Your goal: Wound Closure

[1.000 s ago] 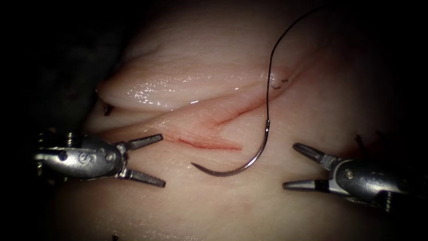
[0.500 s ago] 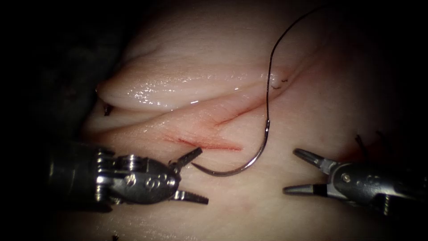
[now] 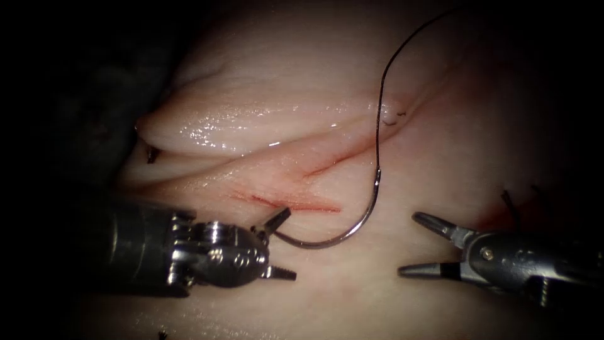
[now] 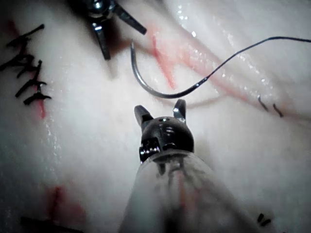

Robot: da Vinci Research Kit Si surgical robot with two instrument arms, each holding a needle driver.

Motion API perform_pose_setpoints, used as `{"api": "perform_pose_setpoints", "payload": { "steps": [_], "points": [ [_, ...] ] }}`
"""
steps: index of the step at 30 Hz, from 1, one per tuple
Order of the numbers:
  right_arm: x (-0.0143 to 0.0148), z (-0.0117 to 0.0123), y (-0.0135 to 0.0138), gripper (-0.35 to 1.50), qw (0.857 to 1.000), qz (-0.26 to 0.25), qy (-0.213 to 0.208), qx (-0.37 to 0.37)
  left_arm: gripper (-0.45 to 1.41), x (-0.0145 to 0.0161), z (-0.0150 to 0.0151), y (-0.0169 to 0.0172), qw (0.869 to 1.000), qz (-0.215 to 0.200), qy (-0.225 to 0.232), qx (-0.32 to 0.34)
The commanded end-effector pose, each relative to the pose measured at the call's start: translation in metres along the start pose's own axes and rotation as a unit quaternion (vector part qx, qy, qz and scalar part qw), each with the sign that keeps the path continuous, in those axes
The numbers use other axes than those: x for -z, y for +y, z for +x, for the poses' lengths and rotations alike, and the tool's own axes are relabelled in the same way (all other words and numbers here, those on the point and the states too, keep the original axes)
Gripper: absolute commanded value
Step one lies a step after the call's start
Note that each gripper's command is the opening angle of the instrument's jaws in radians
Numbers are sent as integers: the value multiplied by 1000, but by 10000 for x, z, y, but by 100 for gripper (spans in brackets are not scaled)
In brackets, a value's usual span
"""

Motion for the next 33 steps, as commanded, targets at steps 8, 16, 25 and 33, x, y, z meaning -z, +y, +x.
{"api": "perform_pose_setpoints", "payload": {
  "steps": [8, 16, 25, 33],
  "points": [
    [-12, 0, -6, 120, 1000, 0, -1, 0, 65, -27, -10, 1, 1000, 3, -22, -11],
    [-13, 1, -8, 120, 1000, -1, -1, -1, 1, -47, -22, 10, 999, -11, -32, -37],
    [-12, 1, -9, 110, 1000, -3, -3, -1, -45, -34, -20, 23, 997, -31, -51, -43],
    [-20, 12, -8, 14, 965, -71, -28, -251, -45, -19, 2, 25, 995, 2, -66, -76]
  ]
}}
